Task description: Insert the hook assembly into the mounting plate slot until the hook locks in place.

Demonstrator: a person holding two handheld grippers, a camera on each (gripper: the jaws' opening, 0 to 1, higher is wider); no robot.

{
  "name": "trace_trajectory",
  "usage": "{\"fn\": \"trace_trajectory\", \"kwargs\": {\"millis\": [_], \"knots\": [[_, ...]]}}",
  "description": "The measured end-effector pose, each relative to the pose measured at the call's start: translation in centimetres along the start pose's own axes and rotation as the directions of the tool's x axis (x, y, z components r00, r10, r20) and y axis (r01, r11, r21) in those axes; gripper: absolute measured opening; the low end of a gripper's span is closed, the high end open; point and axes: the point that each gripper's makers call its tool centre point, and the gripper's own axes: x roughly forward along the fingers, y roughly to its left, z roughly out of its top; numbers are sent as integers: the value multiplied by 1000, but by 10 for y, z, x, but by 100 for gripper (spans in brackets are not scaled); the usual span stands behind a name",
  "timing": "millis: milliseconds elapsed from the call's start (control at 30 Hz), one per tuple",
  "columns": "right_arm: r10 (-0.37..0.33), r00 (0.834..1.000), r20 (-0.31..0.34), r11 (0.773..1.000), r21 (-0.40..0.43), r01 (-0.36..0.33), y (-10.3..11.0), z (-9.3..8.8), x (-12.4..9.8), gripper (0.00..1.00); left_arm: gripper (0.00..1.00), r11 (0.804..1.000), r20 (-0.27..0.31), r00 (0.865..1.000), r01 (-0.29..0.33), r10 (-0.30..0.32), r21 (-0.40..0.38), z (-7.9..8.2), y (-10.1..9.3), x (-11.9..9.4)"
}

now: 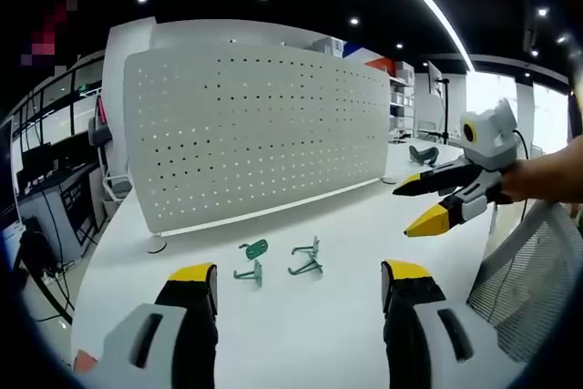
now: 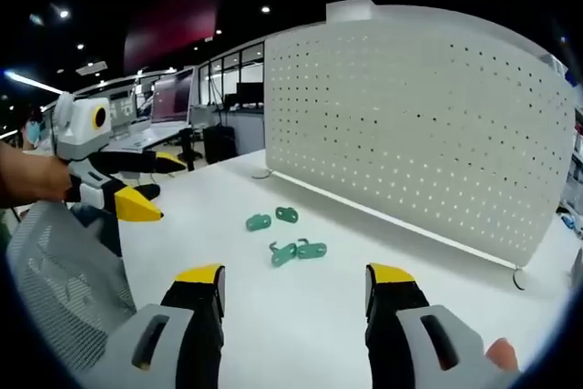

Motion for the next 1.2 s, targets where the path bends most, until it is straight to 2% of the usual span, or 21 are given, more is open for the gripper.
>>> {"fn": "trace_trajectory", "kwargs": {"millis": [633,1200], "knots": [[75,995,-68,996,-49,-78,22,-8,42,54,76,1000,-21,1000,9,-9,2,-5,-2,2],[93,989,-116,991,-80,-103,32,-19,67,44,75,1000,-35,999,14,-14,-4,-8,-2,3]]}}
